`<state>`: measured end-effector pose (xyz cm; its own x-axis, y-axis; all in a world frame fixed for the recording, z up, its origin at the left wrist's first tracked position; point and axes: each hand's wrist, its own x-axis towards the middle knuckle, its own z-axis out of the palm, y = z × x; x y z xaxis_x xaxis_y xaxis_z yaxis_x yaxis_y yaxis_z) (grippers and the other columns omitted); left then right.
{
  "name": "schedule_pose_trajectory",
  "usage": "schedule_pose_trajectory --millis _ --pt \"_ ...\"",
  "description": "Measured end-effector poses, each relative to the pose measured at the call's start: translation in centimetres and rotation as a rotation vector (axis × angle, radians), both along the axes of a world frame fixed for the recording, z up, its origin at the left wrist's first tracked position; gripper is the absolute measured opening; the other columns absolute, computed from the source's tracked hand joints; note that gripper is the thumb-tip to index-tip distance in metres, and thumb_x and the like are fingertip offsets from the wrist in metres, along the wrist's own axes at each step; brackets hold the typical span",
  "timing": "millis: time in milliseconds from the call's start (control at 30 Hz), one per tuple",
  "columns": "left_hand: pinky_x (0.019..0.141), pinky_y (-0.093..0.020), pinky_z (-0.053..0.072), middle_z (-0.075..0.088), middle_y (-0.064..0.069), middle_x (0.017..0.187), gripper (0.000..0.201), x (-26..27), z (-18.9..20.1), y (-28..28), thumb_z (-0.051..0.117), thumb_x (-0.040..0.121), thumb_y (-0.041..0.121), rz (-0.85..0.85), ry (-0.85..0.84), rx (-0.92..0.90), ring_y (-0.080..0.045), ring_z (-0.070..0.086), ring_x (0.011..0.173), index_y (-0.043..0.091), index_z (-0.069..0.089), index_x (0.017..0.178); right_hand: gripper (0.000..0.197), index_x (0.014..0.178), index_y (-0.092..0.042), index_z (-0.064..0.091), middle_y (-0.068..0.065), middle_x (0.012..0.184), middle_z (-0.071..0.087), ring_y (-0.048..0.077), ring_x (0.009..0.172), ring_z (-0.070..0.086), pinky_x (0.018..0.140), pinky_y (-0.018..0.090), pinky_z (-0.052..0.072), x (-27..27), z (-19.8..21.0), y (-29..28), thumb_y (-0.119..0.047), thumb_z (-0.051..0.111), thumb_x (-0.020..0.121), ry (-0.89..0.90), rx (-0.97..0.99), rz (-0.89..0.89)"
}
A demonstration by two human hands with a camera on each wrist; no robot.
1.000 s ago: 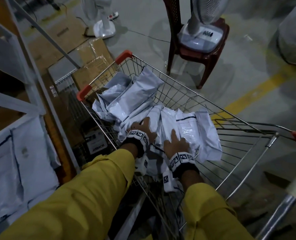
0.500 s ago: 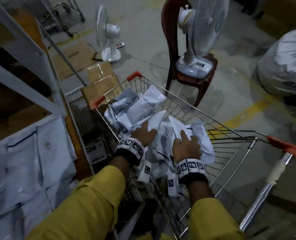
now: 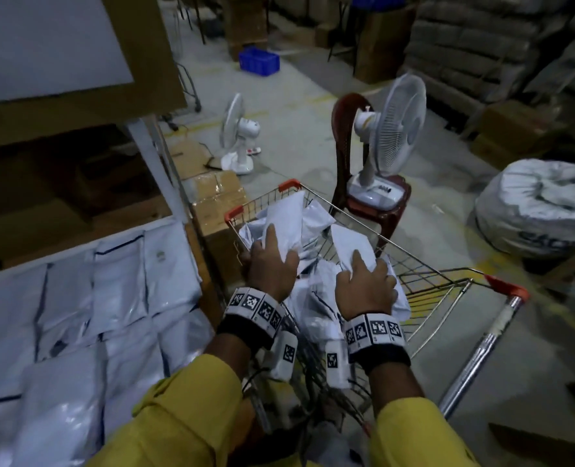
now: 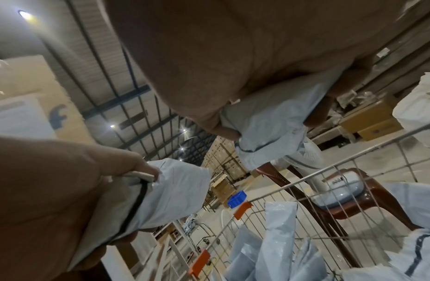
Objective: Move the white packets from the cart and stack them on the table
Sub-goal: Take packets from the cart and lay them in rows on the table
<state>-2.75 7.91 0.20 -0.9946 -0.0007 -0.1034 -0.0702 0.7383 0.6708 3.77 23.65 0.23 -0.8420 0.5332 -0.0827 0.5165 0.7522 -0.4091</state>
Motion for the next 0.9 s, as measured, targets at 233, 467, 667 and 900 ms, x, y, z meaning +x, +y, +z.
schedule_pose_trajectory --millis 233,467,667,900 --pt "0.108 -0.047 0.03 0.033 -0.016 0.152 0.069 7.4 5.2 -3.5 0.049 0.098 0.05 0.131 0.135 -0.027 -0.041 0.034 0.13 0.033 0.019 0.158 0.055 0.148 -0.028 0.044 0.021 0.152 0.028 0.044 0.128 0.035 0.107 0.051 0.031 4.4 3.7 -3.3 -0.032 0.047 0.093 0.157 0.017 0.03" --pt "0.105 -0.051 0.032 0.034 -0.017 0.153 0.071 12.4 8.3 -8.3 0.053 0.097 0.048 0.264 0.209 -0.047 -0.043 0.035 0.129 0.031 0.021 0.158 0.056 0.148 -0.031 0.043 0.018 0.151 0.03 0.041 0.132 0.03 0.109 0.053 0.03 6.9 5.6 -7.6 -0.034 0.048 0.092 0.227 -0.036 0.186" --pt "0.107 -0.051 0.032 0.033 -0.015 0.155 0.071 17.3 9.4 -13.3 0.052 0.098 0.049 0.43 0.25 -0.087 -0.043 0.035 0.13 0.03 0.021 0.158 0.054 0.149 -0.029 0.041 0.02 0.157 0.023 0.042 0.138 0.027 0.113 0.051 0.026 9.8 5.9 -11.0 -0.034 0.048 0.096 0.23 -0.08 0.359" --pt "0.109 -0.052 0.029 0.035 -0.018 0.154 0.073 24.9 8.4 -18.7 0.049 0.095 0.054 0.59 0.192 -0.079 -0.045 0.035 0.132 0.028 0.021 0.158 0.067 0.153 -0.015 0.04 0.019 0.16 0.025 0.036 0.144 0.03 0.115 0.044 0.029 14.5 1.9 -14.3 -0.044 0.04 0.092 0.142 -0.53 0.492"
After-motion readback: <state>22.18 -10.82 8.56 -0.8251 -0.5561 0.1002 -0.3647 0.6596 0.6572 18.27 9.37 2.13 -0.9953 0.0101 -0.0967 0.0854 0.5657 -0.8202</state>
